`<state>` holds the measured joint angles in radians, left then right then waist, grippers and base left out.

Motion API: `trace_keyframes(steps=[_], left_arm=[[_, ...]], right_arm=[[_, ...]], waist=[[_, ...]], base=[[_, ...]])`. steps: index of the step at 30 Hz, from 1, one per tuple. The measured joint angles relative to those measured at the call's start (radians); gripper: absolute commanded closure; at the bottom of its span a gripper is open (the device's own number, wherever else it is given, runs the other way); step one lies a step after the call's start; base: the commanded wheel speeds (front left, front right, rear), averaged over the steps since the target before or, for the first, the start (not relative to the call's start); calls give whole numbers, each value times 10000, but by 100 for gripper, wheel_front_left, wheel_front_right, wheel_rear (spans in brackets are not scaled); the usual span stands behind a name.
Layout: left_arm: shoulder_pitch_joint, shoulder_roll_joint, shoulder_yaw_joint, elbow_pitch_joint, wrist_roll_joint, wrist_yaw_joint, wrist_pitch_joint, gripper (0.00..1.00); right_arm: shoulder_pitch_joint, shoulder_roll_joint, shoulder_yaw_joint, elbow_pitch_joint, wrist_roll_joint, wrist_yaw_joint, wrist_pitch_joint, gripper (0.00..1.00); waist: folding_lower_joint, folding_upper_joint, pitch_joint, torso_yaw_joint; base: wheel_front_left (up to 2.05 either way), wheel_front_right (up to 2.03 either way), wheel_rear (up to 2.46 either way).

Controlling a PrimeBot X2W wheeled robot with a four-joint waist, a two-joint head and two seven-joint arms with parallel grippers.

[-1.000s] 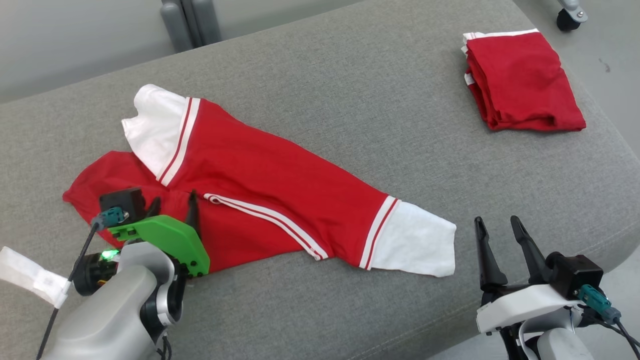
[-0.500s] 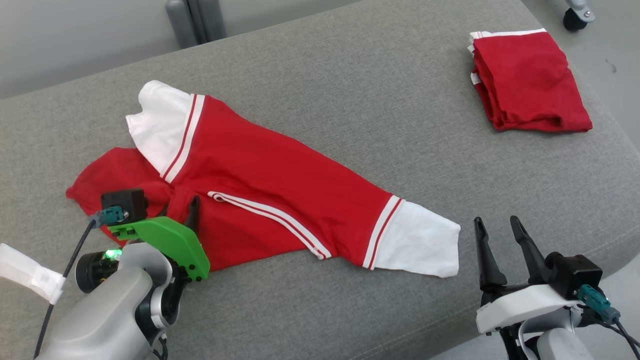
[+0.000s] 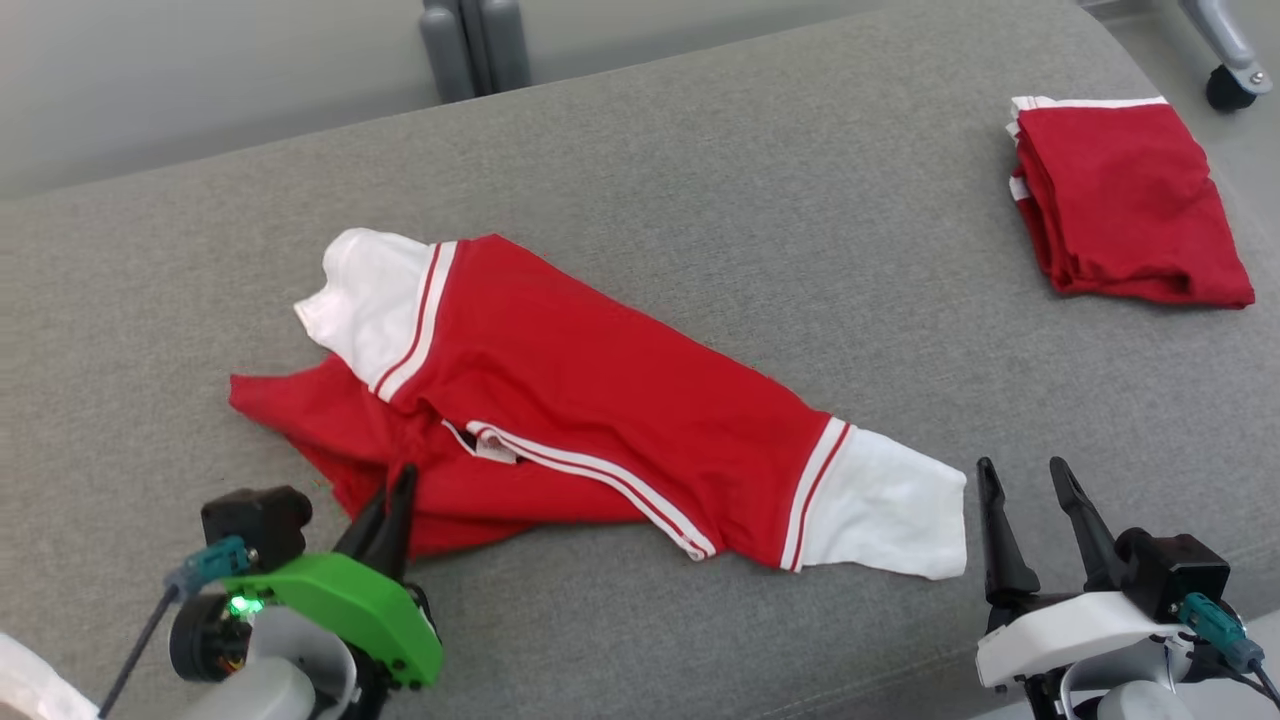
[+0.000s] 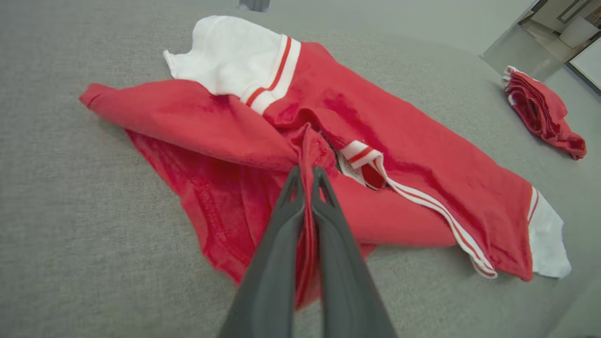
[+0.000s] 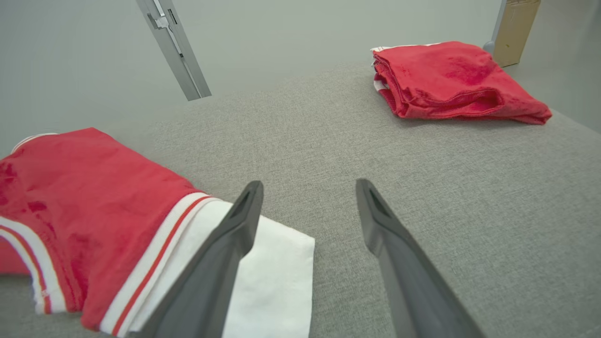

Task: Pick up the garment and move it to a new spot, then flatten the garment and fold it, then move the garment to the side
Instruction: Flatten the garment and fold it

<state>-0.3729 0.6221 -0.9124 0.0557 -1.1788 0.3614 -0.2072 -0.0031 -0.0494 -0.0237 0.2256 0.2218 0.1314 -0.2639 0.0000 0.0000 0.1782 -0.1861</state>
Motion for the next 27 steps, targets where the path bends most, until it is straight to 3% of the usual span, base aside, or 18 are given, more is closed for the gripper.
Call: trace_keyframes(steps=[4, 5, 6, 7, 11, 15, 19, 27], left_arm=[[829, -107, -245, -334, 54, 58, -242, 100], [992, -136, -349, -309, 136, 58, -278, 83], [1190, -205, -437, -259, 196, 42, -322, 46], [1372, -299, -518, -196, 242, 33, -370, 0], [1997, -487, -940, -54, 301, -282, -380, 0], [2331, -305, -1135, -35, 94, -357, -81, 0], [2316, -109, -696, -395, 121, -257, -261, 0], [1783, -326, -282, -174, 280, -305, -360, 0]], right_arm=[[51, 2, -35, -4, -81, 0, 0, 0], [90, 0, -38, 0, -111, 0, 0, 0], [152, 2, -35, 10, -148, 0, 0, 0], [190, 10, -54, 17, -153, 0, 0, 0], [207, 4, -157, 27, -311, 0, 0, 0], [300, 2, -234, 50, -393, 0, 0, 0], [394, 4, -226, 48, -428, 0, 0, 0], [403, 10, 12, 42, -483, 0, 0, 0]], waist=[[0, 0, -108, 377], [0, 0, -136, 457], [0, 0, -172, 550], [0, 0, -210, 642], [0, 0, -357, 944], [0, 0, -544, 1122], [0, 0, -711, 1248], [0, 0, -791, 1144]], base=[[0, 0, 0], [0, 0, 0], [0, 0, 0], [0, 0, 0], [0, 0, 0], [0, 0, 0], [0, 0, 0], [0, 0, 0]])
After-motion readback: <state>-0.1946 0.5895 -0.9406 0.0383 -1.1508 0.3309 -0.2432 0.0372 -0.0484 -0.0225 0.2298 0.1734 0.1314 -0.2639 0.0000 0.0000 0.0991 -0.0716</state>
